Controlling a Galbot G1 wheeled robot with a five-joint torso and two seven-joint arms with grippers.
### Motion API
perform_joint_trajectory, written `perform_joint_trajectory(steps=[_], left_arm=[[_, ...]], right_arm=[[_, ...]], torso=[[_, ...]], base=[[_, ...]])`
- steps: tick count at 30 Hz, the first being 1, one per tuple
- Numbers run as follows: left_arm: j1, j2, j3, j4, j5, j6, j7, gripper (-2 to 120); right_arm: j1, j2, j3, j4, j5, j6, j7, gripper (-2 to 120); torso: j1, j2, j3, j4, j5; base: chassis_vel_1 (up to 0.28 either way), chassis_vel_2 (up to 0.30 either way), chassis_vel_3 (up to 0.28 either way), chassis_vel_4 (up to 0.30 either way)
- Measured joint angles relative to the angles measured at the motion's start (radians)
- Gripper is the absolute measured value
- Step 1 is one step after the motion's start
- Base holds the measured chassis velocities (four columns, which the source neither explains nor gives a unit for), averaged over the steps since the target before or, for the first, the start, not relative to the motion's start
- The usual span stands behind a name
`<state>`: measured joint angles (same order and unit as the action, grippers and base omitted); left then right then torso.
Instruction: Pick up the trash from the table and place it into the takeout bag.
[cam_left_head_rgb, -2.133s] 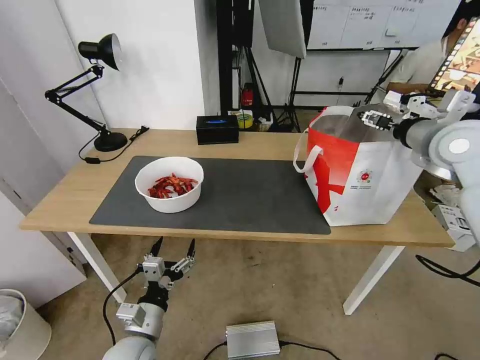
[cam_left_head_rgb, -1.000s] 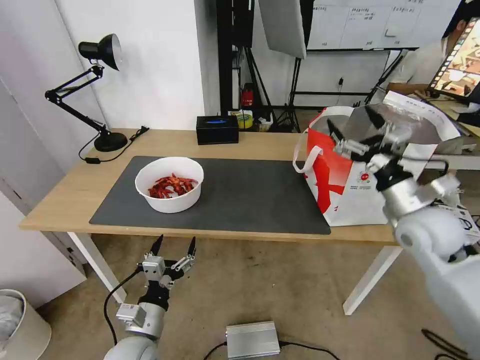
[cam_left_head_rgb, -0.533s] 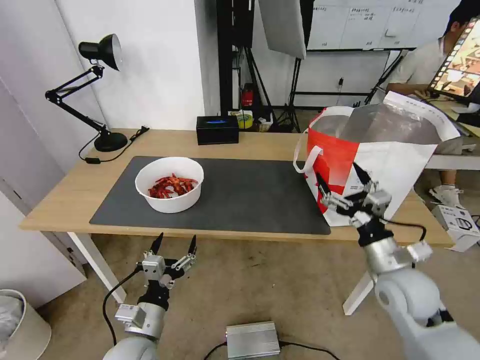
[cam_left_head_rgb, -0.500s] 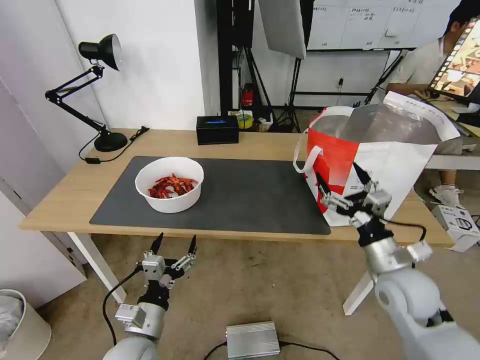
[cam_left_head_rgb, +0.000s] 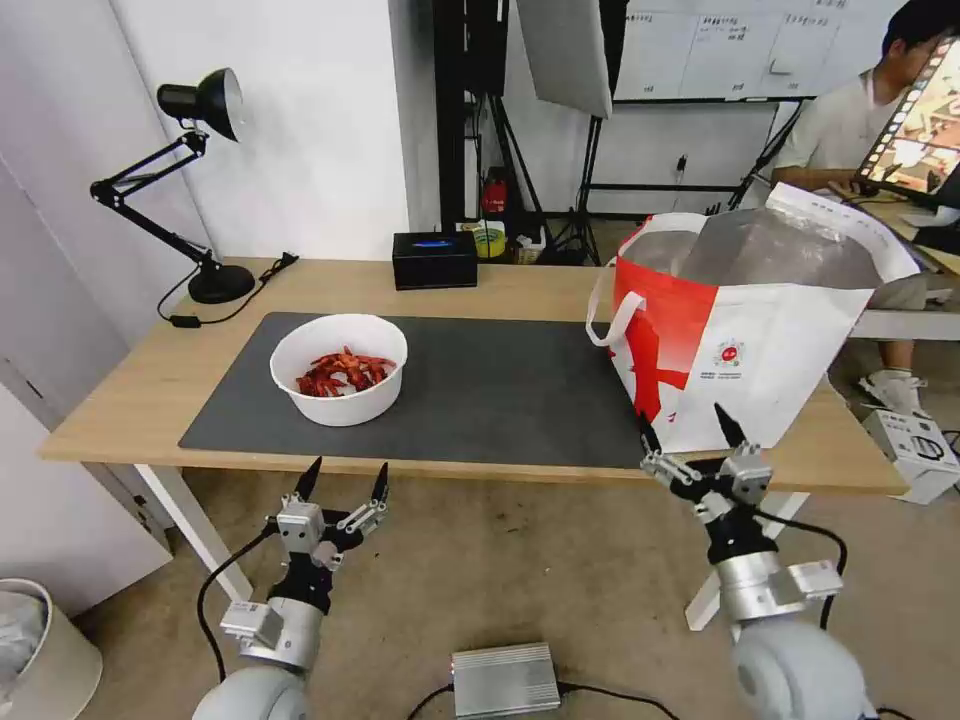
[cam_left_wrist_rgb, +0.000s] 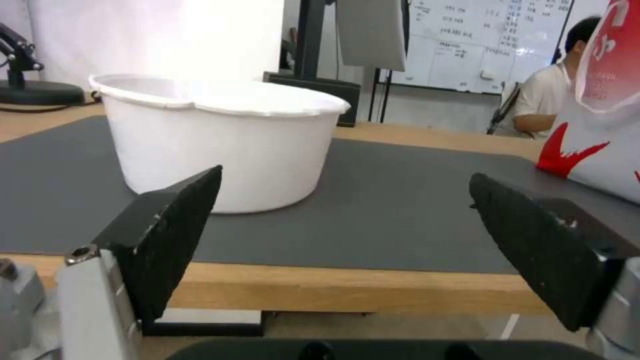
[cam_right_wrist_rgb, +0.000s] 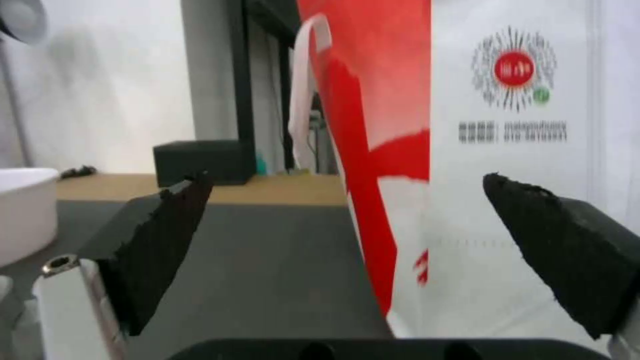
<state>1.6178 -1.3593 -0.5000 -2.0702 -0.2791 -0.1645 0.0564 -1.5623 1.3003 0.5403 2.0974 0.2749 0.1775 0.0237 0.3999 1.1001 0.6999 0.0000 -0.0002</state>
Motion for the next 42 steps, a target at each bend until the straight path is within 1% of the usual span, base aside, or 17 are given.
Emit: perform_joint_trajectory(steps=[3, 5, 7, 10, 14, 24, 38, 42], left_arm=[[0.001, 0.002, -0.004, -0.001, -0.008, 0.0, 0.0, 100], [0.001, 0.007, -0.01, -0.001, -0.015, 0.0, 0.0, 100], [0.001, 0.009, -0.011, -0.001, -0.017, 0.0, 0.0, 100], [-0.001, 0.015, -0.021, 0.001, -0.027, 0.0, 0.0, 100], [-0.011, 0.018, -0.023, 0.01, -0.034, 0.001, 0.0, 100], [-0.025, 0.01, -0.02, 0.016, -0.036, 0.003, 0.0, 100], [-0.033, 0.006, -0.019, 0.023, -0.035, 0.006, 0.001, 100], [-0.043, 0.004, -0.015, 0.024, -0.038, 0.024, 0.0, 100]], right_arm=[[-0.008, 0.02, -0.018, 0.009, -0.019, -0.018, 0.019, 100], [-0.019, 0.037, -0.033, 0.027, -0.039, -0.045, 0.037, 100], [-0.022, 0.039, -0.035, 0.031, -0.042, -0.053, 0.04, 100], [-0.047, 0.048, -0.04, 0.053, -0.063, -0.115, 0.049, 100], [-0.065, 0.053, -0.046, 0.057, -0.068, -0.144, 0.044, 100], [-0.101, 0.084, -0.079, 0.05, -0.096, -0.149, -0.002, 100], [-0.095, 0.084, -0.085, 0.026, -0.121, -0.126, -0.021, 100], [-0.094, 0.083, -0.084, 0.024, -0.123, -0.125, -0.021, 100]], torso=[[0.0, 0.0, 0.0, 0.0001, 0.0001], [0.0, 0.0, 0.0, 0.0001, 0.0], [0.0, 0.0, 0.0, 0.0001, 0.0], [0.0, 0.0, 0.0, 0.0001, 0.0], [0.0, 0.0, 0.0, 0.0, 0.0001], [0.0, 0.0, 0.0, 0.0, 0.0003], [0.0, 0.0, 0.0, 0.0, 0.0002], [0.0, 0.0, 0.0, 0.0, 0.0002]], base=[[0.0, 0.0, 0.0, 0.0], [0.0, 0.0, 0.0, 0.0], [0.0, 0.0, 0.0, 0.0], [0.0, 0.0, 0.0, 0.0], [0.0, 0.0, 0.0, 0.0], [0.0, 0.0, 0.0, 0.0], [0.0, 0.0, 0.0, 0.0], [0.0, 0.0, 0.0, 0.0]])
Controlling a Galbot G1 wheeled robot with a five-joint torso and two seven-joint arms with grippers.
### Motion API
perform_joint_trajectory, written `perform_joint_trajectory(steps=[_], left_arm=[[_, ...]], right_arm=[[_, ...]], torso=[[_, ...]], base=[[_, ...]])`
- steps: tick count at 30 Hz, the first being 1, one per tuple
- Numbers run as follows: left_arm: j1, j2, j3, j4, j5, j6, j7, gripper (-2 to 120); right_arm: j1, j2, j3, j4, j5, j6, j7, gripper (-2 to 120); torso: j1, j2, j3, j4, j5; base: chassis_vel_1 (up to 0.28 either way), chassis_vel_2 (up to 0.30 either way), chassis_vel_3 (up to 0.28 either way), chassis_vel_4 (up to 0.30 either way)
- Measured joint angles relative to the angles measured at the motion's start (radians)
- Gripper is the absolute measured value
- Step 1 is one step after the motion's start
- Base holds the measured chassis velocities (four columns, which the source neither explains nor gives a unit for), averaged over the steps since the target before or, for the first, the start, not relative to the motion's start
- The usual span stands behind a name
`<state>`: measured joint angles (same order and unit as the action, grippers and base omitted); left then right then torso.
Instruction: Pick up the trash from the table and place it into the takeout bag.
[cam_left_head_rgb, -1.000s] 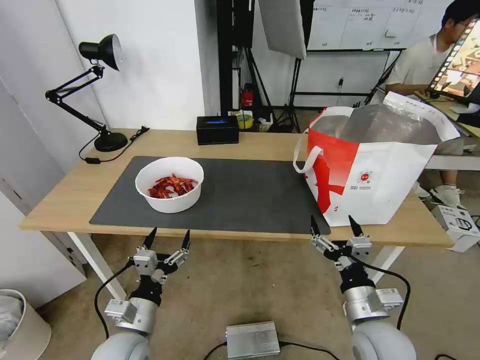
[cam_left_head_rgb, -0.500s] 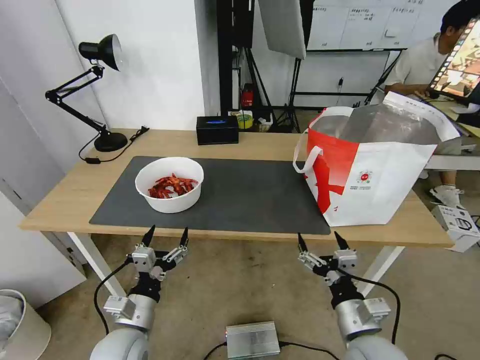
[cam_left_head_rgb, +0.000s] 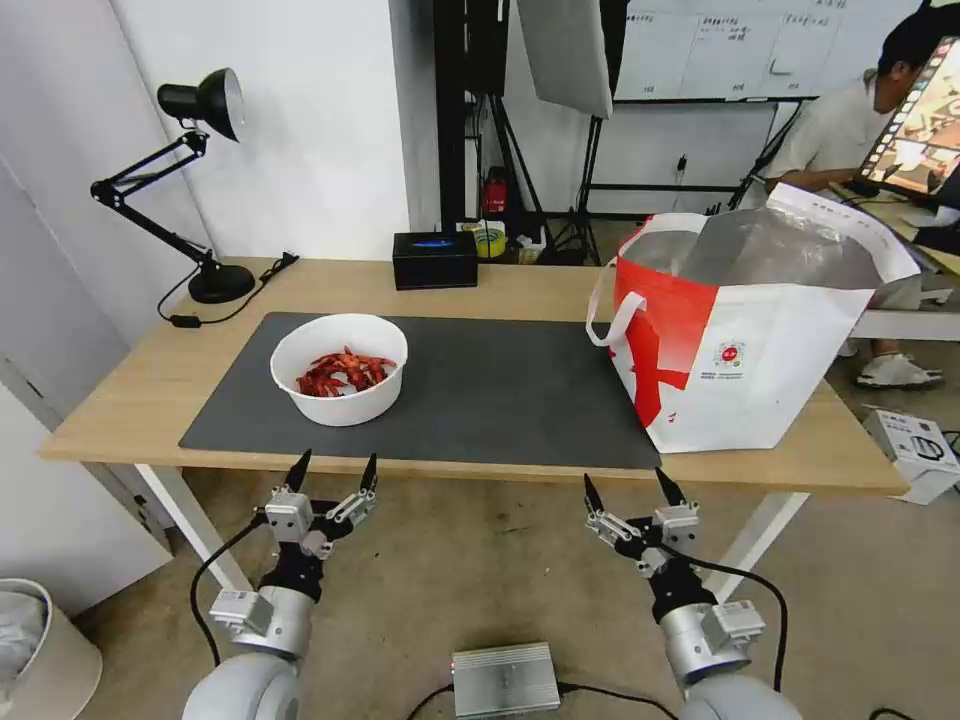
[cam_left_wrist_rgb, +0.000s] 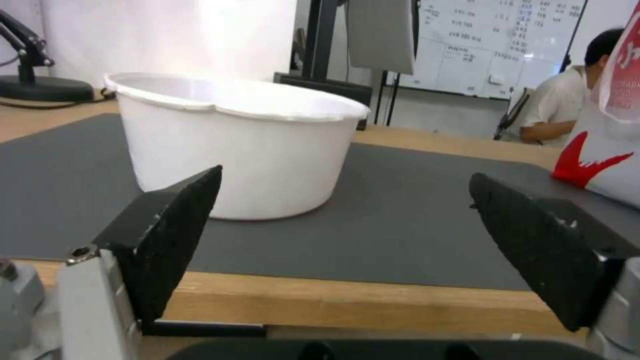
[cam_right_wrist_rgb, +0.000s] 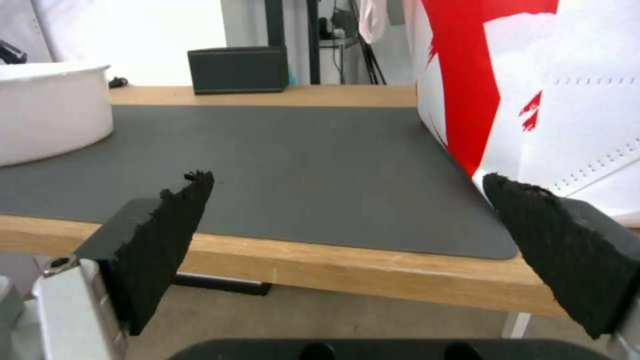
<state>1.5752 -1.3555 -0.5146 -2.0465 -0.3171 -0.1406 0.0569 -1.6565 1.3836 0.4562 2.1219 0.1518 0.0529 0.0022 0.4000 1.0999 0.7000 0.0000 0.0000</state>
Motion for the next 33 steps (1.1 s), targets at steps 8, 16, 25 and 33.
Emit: perform_joint_trajectory(steps=[8, 16, 25, 33], left_arm=[[-0.054, 0.028, 0.007, -0.012, -0.036, 0.064, -0.021, 100], [-0.164, 0.083, -0.019, -0.018, -0.107, 0.156, -0.045, 100], [-0.317, 0.205, -0.036, 0.028, -0.187, 0.249, -0.061, 100], [-0.501, 0.347, 0.012, 0.136, -0.277, 0.34, -0.075, 100]], right_arm=[[0.0, 0.0, 0.0, 0.0, 0.0, 0.001, 0.0, 100], [0.001, -0.001, 0.001, 0.0, 0.0, 0.001, 0.0, 100], [0.001, -0.001, 0.001, 0.0, 0.0, 0.001, 0.0, 100], [0.001, -0.001, 0.001, 0.0, 0.001, 0.001, 0.0, 100]], torso=[[0.0, 0.0, 0.0, 0.0001, -0.0001], [0.0, 0.0, 0.0, 0.0, -0.0001], [0.0, 0.0, 0.0, -0.0002, -0.0001], [0.0, 0.0, 0.0, 0.0, -0.0001]], base=[[0.0, 0.0, 0.0, 0.0], [0.0, 0.0, 0.0, 0.0], [0.0, 0.0, 0.0, 0.0], [0.0, 0.0, 0.0, 0.0]])
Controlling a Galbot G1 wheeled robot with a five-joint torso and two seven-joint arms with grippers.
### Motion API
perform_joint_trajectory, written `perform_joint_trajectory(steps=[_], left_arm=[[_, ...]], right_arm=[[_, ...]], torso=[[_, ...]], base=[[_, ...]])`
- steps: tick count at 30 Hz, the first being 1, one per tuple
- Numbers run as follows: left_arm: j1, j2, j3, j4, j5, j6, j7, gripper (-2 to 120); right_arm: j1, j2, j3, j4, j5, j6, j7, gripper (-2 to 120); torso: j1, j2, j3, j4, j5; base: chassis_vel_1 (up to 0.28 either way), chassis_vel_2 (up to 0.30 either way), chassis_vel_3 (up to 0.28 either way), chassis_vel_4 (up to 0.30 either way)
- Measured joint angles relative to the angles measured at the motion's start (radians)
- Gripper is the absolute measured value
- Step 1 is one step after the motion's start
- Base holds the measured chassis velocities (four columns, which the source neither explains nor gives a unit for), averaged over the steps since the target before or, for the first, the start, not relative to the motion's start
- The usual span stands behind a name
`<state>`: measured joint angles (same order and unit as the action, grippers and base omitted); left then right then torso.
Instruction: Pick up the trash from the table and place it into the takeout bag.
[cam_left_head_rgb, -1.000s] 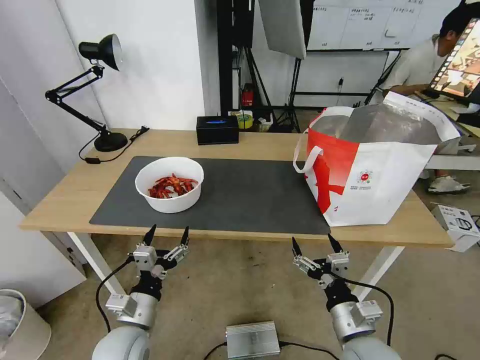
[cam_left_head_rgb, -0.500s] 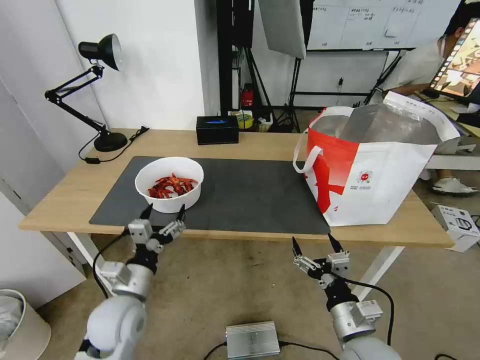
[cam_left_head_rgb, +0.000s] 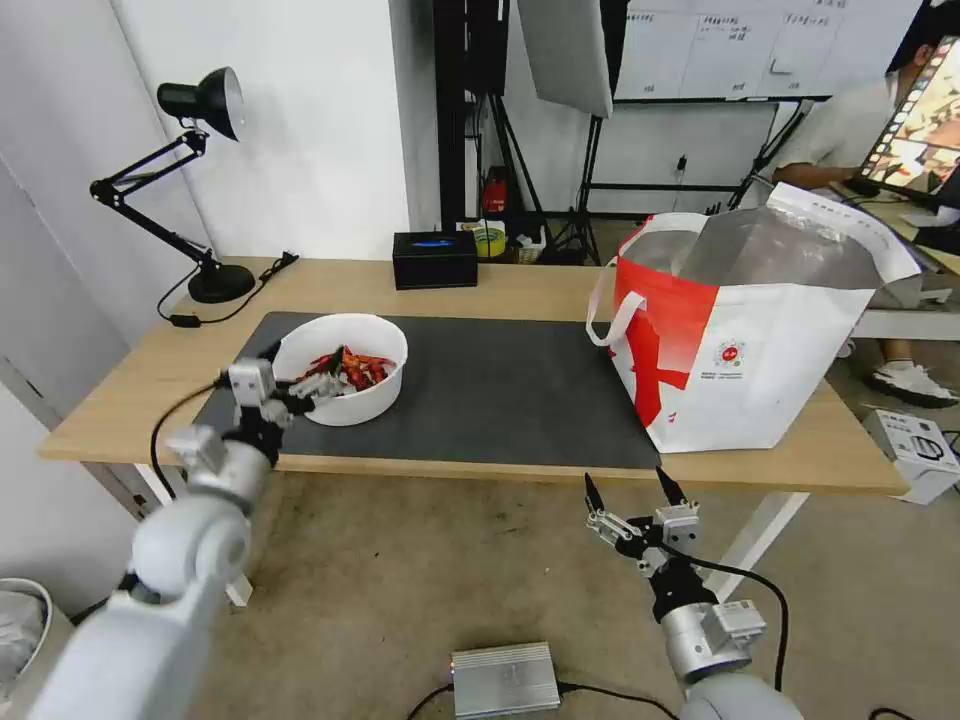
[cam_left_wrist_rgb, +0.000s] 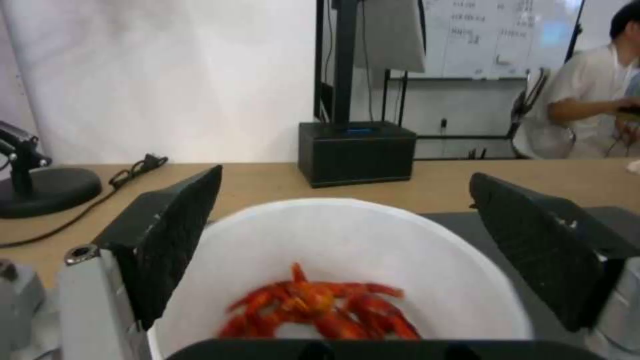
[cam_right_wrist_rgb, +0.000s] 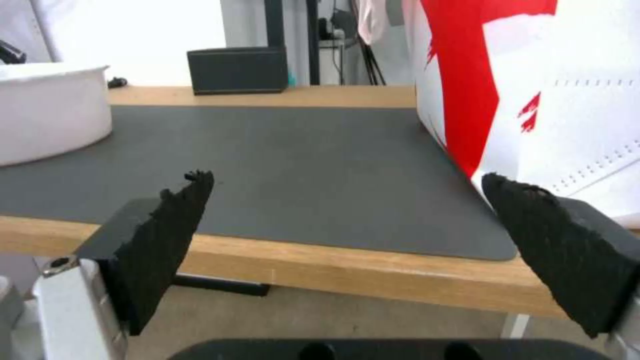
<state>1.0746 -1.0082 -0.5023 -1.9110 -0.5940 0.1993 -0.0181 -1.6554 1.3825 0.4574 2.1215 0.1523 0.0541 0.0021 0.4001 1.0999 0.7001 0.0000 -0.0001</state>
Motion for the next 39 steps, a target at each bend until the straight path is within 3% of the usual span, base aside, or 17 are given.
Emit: perform_joint_trajectory(steps=[4, 7, 8, 11, 12, 14, 15, 17, 19, 20, 26, 39], left_arm=[[-0.073, 0.047, 0.037, 0.049, -0.024, 0.045, -0.002, 100], [-0.183, 0.095, 0.103, 0.11, -0.048, 0.147, -0.028, 100], [-0.183, 0.095, 0.103, 0.11, -0.048, 0.147, -0.028, 100], [-0.299, 0.126, 0.168, 0.16, -0.096, 0.276, -0.078, 100], [-0.299, 0.126, 0.168, 0.16, -0.096, 0.276, -0.078, 100], [-0.375, 0.145, 0.199, 0.191, -0.143, 0.375, -0.103, 100], [-0.375, 0.145, 0.199, 0.191, -0.143, 0.375, -0.103, 100], [-0.443, 0.162, 0.221, 0.22, -0.192, 0.481, -0.118, 100], [-0.451, 0.164, 0.223, 0.223, -0.199, 0.494, -0.119, 100], [-0.479, 0.169, 0.231, 0.237, -0.232, 0.535, -0.129, 100], [-0.515, 0.173, 0.267, 0.289, -0.354, 0.549, -0.222, 100], [-0.486, 0.169, 0.278, 0.354, -0.367, 0.542, -0.217, 100]], right_arm=[[0.0, 0.0, 0.0, 0.0, 0.0, 0.0, 0.0, 100], [0.0, 0.0, 0.0, 0.0, 0.0, 0.0, 0.0, 100], [0.0, 0.0, 0.0, 0.0, 0.0, 0.0, 0.0, 100], [0.0, 0.0, 0.0, 0.0, 0.001, 0.0, 0.0, 100], [0.0, 0.0, 0.0, 0.0, 0.001, 0.0, 0.0, 100], [0.0, 0.0, 0.0, 0.0, 0.001, 0.0, 0.0, 100], [0.0, 0.0, 0.0, 0.0, 0.001, 0.0, 0.0, 100], [0.0, 0.0, 0.0, 0.0, 0.001, 0.0, 0.0, 100], [0.0, 0.0, 0.0, 0.0, 0.001, 0.0, 0.0, 100], [0.0, 0.0, 0.0, 0.0, 0.001, 0.0, 0.0, 100], [0.0, 0.0, 0.0, 0.0, 0.001, 0.0, 0.0, 100], [0.0, 0.0, 0.0, 0.0, 0.001, 0.0, 0.0, 100]], torso=[[0.0, 0.0, 0.0, 0.0001, -0.0002], [0.0, 0.0, 0.0, 0.0001, -0.0004], [0.0, 0.0, 0.0, 0.0001, -0.0004], [0.0, 0.0, 0.0, 0.0, -0.0003], [0.0, 0.0, 0.0, 0.0, -0.0003], [0.0, 0.0, 0.0, -0.0002, 0.0002], [0.0, 0.0, 0.0, -0.0002, 0.0002], [0.0, 0.0, 0.0, 0.0, 0.0], [0.0, 0.0, 0.0, 0.0, 0.0001], [0.0, 0.0, 0.0, 0.0, 0.0002], [0.0, 0.0, 0.0, 0.0, 0.0001], [0.0, 0.0, 0.0, 0.0, 0.0]], base=[[0.0, 0.0, 0.0, 0.0], [0.0, 0.0, 0.0, 0.0], [0.0, 0.0, 0.0, 0.0], [0.0, 0.0, 0.0, 0.0], [0.0, 0.0, 0.0, 0.0], [0.0, 0.0, 0.0, 0.0], [0.0, 0.0, 0.0, 0.0], [0.0, 0.0, 0.0, 0.0], [0.0, 0.0, 0.0, 0.0], [0.0, 0.0, 0.0, 0.0], [0.0, 0.0, 0.0, 0.0], [0.0, 0.0, 0.0, 0.0]])
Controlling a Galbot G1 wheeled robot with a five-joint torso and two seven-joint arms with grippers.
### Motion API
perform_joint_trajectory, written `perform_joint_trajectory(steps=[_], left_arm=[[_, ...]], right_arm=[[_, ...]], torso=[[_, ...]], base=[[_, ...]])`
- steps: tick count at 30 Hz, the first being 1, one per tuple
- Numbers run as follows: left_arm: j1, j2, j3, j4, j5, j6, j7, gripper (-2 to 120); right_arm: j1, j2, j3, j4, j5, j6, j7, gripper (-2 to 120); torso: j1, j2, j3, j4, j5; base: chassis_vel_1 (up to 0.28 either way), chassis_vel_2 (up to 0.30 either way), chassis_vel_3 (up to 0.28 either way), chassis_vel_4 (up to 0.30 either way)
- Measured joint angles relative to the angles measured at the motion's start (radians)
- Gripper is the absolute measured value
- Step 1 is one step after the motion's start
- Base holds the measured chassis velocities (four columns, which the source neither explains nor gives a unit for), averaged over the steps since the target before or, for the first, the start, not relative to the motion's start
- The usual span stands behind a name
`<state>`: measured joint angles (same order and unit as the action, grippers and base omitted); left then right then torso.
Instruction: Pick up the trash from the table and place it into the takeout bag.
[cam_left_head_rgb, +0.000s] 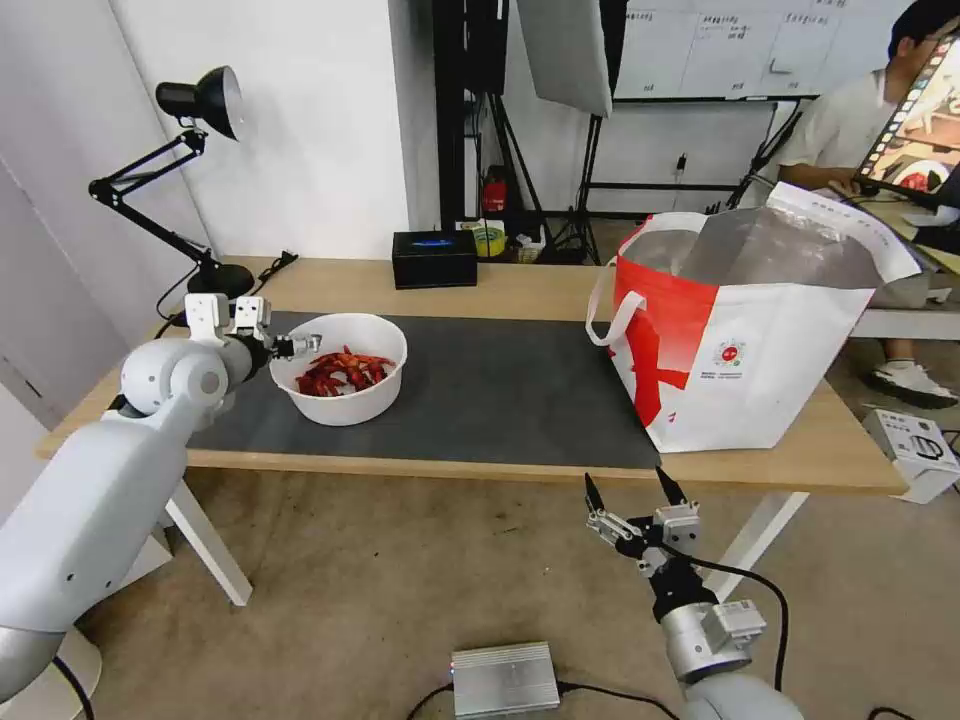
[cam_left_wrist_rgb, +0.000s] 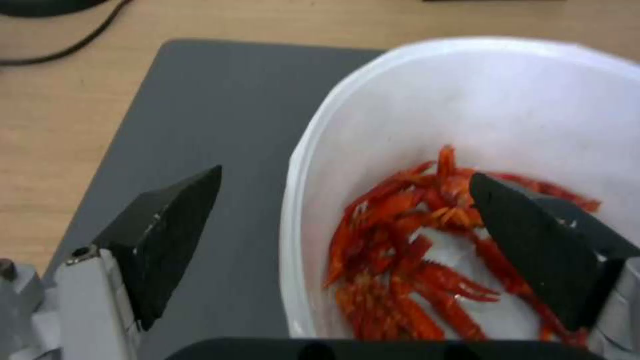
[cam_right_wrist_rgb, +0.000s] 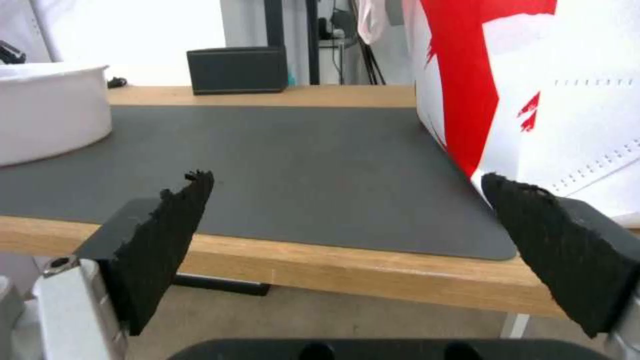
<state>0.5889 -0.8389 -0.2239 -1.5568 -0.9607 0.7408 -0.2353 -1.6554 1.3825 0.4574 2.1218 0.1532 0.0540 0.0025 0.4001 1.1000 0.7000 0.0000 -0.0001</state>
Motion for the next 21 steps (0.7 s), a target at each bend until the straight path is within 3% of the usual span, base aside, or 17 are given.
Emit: perform_joint_trajectory(steps=[21], left_arm=[[0.036, 0.01, 0.002, 0.011, 0.051, -0.005, 0.073, 100]], right_arm=[[0.0, 0.0, 0.0, 0.0, 0.0, 0.0, 0.0, 100]], torso=[[0.0, 0.0, 0.0, 0.0001, 0.0002]], base=[[0.0, 0.0, 0.0, 0.0]])
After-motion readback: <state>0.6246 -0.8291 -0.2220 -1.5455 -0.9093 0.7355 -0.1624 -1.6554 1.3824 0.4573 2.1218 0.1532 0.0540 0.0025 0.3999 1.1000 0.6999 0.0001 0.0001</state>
